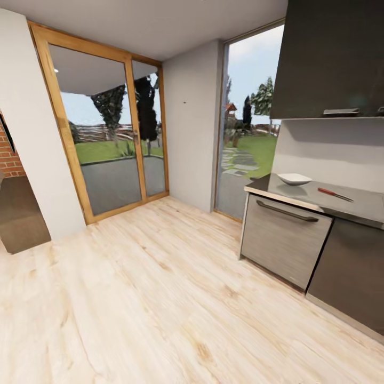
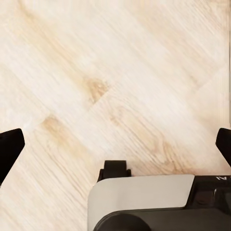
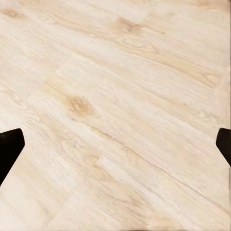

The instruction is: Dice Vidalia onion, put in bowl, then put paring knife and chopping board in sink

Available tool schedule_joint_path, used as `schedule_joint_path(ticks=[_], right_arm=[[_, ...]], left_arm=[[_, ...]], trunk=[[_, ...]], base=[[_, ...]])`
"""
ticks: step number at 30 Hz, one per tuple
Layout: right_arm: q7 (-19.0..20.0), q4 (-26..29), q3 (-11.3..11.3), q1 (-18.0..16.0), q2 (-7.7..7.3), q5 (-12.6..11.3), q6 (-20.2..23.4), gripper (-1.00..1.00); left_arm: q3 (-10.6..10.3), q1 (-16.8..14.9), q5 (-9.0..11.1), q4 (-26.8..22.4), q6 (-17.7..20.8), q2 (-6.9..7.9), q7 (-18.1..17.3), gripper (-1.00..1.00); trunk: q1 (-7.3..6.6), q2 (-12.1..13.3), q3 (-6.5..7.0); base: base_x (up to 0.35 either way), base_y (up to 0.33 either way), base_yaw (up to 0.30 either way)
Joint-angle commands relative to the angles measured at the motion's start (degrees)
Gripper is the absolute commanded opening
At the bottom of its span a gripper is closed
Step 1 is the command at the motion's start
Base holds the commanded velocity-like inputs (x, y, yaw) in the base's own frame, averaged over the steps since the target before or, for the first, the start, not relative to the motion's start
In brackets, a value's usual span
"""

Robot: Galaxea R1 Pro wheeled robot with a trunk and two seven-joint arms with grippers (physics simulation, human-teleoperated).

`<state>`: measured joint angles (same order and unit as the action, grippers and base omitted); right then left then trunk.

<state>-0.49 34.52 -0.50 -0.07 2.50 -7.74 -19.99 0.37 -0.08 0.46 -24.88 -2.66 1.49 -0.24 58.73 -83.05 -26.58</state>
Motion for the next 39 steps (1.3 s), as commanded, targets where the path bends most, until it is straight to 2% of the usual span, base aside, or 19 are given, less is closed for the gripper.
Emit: schedule_joint_path(ticks=[1, 39], right_arm=[[0.0, 0.0, -0.1, 0.0, 0.02, -0.5, -0.1, 1.00], [0.1, 0.0, -0.1, 0.0, -0.09, -1.0, -0.1, 1.00]], left_arm=[[0.0, 0.0, 0.1, 0.0, -0.2, 0.00, 0.0, 1.00], [0.1, 0.0, -0.1, 0.7, -0.2, 0.00, -0.2, 1.00]], trunk=[[0.00, 0.0, -0.01], [0.00, 0.0, 1.27]], base=[[0.000, 0.000, -0.255], [0.000, 0.000, -0.266]])
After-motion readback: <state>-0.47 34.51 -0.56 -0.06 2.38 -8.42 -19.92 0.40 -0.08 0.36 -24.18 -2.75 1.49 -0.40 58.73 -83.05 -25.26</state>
